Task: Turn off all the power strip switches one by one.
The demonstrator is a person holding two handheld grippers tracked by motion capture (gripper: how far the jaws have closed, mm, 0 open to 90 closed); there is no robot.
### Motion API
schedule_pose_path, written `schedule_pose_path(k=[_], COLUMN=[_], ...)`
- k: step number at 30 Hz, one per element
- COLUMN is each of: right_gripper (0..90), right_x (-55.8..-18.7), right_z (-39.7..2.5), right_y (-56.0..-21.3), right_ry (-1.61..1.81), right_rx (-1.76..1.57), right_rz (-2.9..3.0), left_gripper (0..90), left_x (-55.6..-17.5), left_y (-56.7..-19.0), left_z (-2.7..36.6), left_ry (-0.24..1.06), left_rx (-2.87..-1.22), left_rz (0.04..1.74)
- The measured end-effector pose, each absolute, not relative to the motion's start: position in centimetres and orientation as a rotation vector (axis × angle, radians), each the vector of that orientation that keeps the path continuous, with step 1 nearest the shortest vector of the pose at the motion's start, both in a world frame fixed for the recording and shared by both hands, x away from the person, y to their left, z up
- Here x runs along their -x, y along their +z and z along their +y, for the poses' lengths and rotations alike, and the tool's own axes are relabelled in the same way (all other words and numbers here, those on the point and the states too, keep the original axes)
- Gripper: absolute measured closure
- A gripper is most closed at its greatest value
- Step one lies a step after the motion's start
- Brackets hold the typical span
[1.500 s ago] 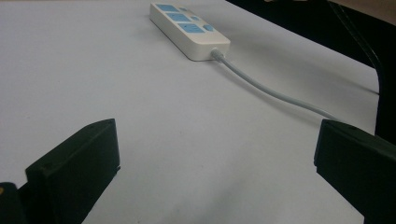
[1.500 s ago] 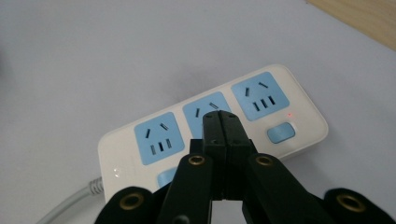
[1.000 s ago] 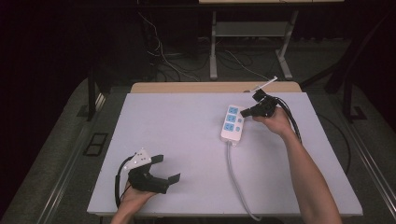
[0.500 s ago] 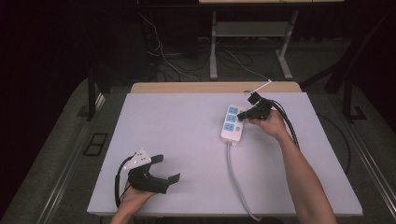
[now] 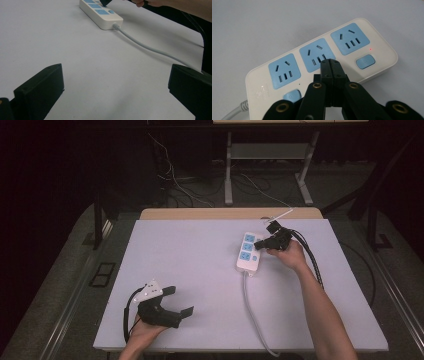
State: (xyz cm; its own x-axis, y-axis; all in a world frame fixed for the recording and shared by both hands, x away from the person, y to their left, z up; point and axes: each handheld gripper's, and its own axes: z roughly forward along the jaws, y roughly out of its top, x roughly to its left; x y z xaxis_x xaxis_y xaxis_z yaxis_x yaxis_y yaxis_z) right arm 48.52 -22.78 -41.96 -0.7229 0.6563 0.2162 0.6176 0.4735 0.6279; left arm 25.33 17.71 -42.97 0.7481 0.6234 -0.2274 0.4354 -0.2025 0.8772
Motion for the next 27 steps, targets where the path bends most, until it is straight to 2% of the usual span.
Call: schedule_pose_path(k=[27], right_gripper=[90.0], right_x=[-47.74], right_z=[-23.08], right_y=[-42.40], right_ry=[1.125], right_rx=[-1.142], right_rz=[2.635], left_gripper=[0.0], left_x=[-25.29], left_y=[-42.97], left_z=[17.89], left_ry=[0.215], left_rx=[-1.833], left_rz=[0.829])
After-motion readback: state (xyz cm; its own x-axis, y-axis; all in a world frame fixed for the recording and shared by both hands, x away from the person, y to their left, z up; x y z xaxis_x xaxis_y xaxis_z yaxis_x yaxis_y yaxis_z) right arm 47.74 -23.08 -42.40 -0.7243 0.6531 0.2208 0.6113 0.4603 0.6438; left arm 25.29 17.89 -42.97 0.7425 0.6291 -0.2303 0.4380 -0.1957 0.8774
